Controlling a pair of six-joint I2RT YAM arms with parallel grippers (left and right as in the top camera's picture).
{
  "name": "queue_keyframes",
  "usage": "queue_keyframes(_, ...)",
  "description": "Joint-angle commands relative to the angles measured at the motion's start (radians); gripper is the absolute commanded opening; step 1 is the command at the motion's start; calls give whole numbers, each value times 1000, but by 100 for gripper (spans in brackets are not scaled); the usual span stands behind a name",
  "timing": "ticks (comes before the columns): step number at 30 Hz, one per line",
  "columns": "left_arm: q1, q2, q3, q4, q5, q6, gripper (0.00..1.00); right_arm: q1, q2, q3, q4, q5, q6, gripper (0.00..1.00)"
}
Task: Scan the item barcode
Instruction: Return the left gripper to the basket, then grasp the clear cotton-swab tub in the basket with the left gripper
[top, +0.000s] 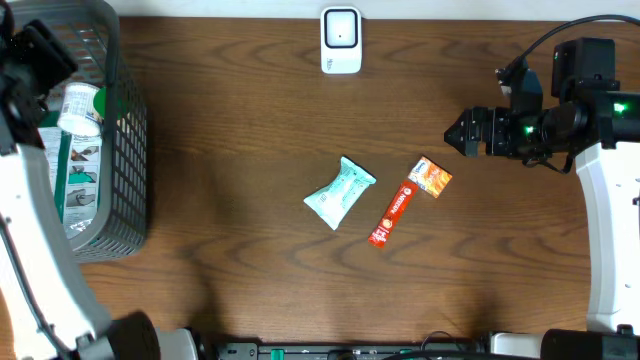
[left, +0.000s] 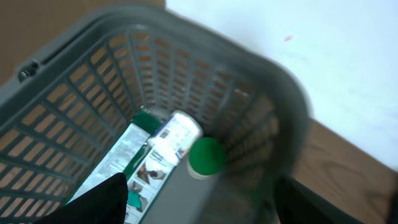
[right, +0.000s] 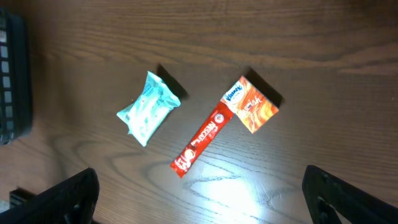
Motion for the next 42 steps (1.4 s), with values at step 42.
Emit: queue_keyframes(42,125,721,8,272,159,367,86,2,-1,18,-1,-5,6,99)
